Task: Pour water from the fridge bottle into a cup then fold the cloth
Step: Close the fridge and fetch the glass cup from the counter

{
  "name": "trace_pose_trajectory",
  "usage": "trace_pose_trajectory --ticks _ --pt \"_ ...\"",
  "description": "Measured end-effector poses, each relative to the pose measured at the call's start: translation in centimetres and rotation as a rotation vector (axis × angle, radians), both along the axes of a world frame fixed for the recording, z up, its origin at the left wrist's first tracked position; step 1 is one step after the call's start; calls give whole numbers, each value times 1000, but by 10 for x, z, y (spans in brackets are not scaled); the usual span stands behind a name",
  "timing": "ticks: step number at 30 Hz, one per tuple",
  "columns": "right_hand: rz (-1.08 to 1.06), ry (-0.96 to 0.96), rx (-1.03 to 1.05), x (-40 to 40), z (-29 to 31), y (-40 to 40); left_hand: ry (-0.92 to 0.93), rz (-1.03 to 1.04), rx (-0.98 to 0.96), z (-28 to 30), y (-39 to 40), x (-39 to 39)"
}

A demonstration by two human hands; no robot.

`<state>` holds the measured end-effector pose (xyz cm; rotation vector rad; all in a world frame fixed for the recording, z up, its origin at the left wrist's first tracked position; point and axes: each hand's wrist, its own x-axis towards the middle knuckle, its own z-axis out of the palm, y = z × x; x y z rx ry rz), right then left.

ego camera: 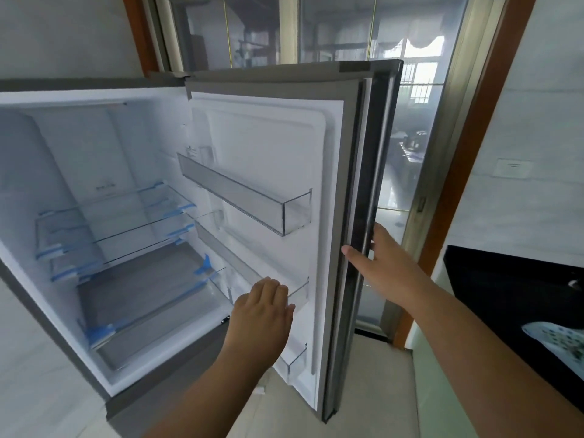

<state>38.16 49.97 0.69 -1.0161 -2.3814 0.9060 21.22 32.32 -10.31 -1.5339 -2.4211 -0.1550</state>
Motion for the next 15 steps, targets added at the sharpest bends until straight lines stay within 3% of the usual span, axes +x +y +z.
trace_pose_trajectory --ticks 4,9,15 --pt "95 -65 46 -15 -1 -35 -13 91 12 2 -42 -10" --pt "291 -81 173 -40 5 -89 -227 228 86 7 -100 -30" --pt "468 -50 385 -95 1 -144 -338 393 179 35 -156 -27"
